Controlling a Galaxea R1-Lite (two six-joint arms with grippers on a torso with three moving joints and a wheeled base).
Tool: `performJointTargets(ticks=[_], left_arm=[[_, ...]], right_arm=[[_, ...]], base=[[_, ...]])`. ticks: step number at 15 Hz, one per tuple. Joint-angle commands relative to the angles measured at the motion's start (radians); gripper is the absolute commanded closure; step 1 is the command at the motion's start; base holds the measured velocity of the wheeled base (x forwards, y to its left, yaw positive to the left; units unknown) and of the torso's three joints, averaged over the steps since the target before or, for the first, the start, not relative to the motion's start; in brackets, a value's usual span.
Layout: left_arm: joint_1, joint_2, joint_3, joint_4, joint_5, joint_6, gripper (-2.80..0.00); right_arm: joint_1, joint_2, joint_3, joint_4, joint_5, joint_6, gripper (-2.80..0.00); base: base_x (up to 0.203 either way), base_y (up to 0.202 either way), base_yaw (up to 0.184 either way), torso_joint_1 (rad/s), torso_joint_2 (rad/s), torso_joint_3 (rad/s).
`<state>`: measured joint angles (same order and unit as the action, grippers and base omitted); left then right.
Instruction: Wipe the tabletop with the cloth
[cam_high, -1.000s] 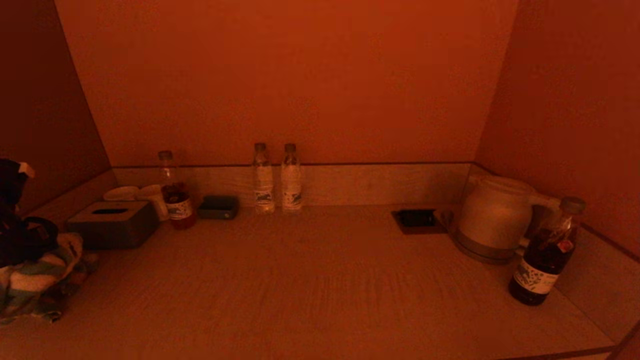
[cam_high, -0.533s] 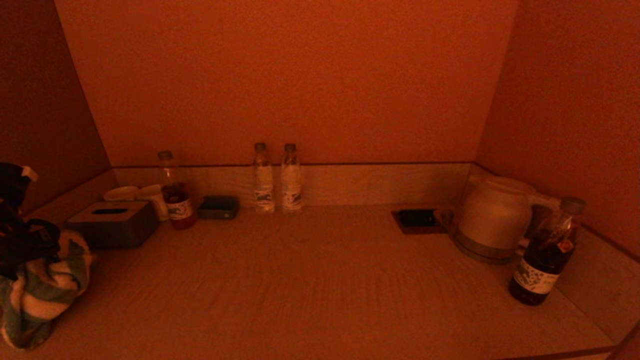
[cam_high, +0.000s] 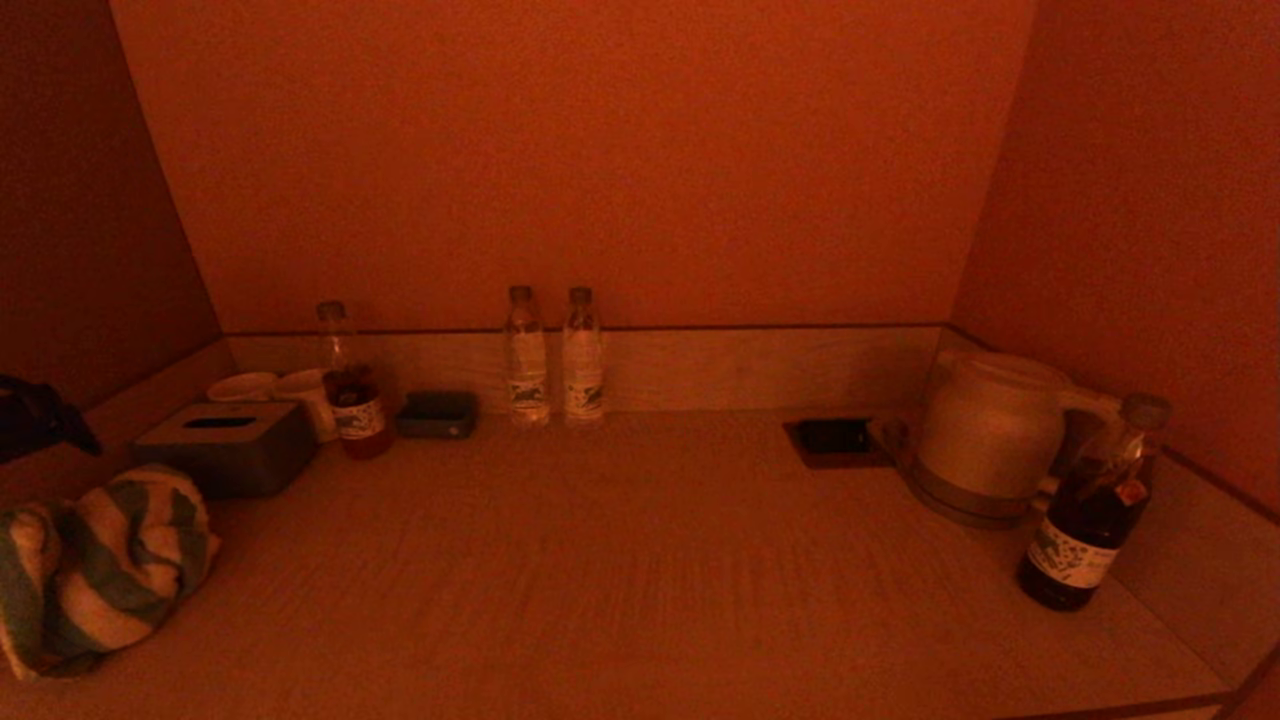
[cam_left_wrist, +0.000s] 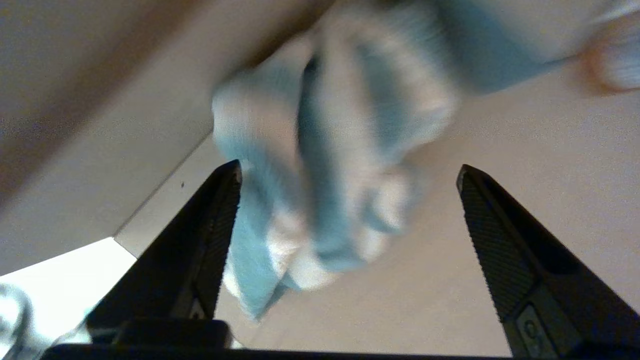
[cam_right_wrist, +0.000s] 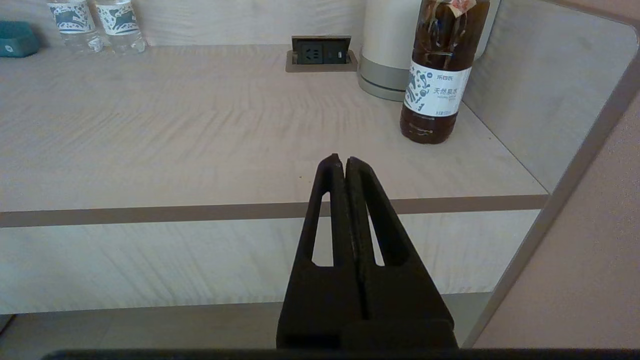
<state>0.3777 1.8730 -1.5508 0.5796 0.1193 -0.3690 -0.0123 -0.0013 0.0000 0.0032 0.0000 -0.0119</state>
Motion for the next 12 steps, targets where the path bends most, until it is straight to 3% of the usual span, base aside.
performJointTargets(ticks=[1, 2, 7, 8, 10, 12], left_arm=[[0.000, -0.136, -0.006, 0.000, -0.025, 0.004, -2.80], [0.000, -0.174, -0.008, 0.000, -0.040, 0.018, -2.80], [0.000, -0.312, 0.011, 0.154, -0.066, 0.227, -2.80], [0.000, -0.336, 0.029, 0.154, -0.107, 0.251, -2.80], [0.007, -0.439, 0.105, 0.070, -0.273, 0.299, -2.80], [0.016, -0.555, 0.256, -0.082, -0.389, 0.367, -2.80]], right_arm=[[0.000, 0.001, 0.000, 0.000, 0.000, 0.000, 0.00], [0.000, 0.001, 0.000, 0.000, 0.000, 0.000, 0.00], [0.000, 0.001, 0.000, 0.000, 0.000, 0.000, 0.00], [0.000, 0.001, 0.000, 0.000, 0.000, 0.000, 0.00], [0.000, 0.001, 0.000, 0.000, 0.000, 0.000, 0.00], [0.000, 0.001, 0.000, 0.000, 0.000, 0.000, 0.00]], base=[[0.000, 0.000, 0.000, 0.000, 0.00, 0.000], [0.000, 0.000, 0.000, 0.000, 0.00, 0.000], [0.000, 0.000, 0.000, 0.000, 0.00, 0.000], [0.000, 0.000, 0.000, 0.000, 0.00, 0.000], [0.000, 0.000, 0.000, 0.000, 0.00, 0.000], [0.000, 0.000, 0.000, 0.000, 0.00, 0.000]])
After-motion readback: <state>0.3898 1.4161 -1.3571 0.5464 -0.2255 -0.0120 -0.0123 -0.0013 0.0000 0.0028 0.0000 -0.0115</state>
